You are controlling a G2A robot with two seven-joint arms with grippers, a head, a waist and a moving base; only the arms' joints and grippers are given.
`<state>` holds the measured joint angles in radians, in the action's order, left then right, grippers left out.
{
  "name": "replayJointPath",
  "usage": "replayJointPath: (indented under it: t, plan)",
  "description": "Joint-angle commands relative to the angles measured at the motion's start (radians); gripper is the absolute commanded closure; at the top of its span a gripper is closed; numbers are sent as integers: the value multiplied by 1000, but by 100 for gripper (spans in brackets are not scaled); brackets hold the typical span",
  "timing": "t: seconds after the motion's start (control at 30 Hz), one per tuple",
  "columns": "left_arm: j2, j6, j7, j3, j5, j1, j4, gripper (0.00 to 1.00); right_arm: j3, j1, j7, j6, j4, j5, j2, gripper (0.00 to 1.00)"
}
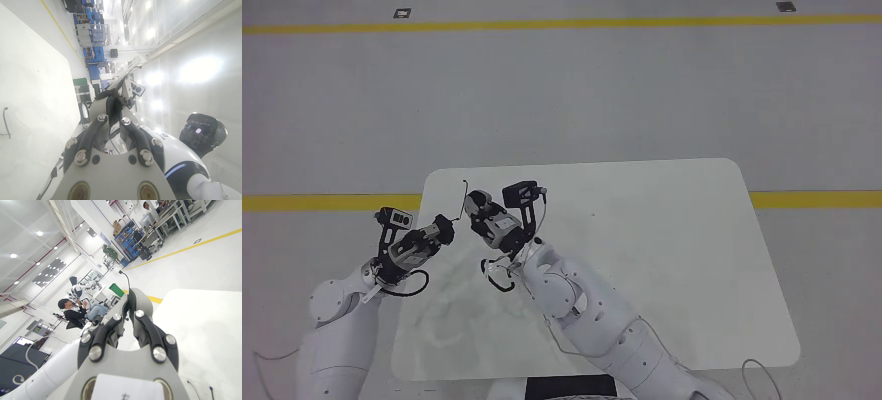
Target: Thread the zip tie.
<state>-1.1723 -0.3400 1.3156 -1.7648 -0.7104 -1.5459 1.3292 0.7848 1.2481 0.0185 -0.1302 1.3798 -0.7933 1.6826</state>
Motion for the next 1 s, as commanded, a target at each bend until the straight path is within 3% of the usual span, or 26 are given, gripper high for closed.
replayJointPath:
  t: [0.0, 0.97]
  plan:
    - [0, 0, 0, 0, 0, 0, 0, 100, -2, -1, 8, -2, -4, 0, 1, 100]
    - [0, 0, 0, 0, 0, 0, 0, 100, -5, -13, 33, -14, -31, 2, 8, 100]
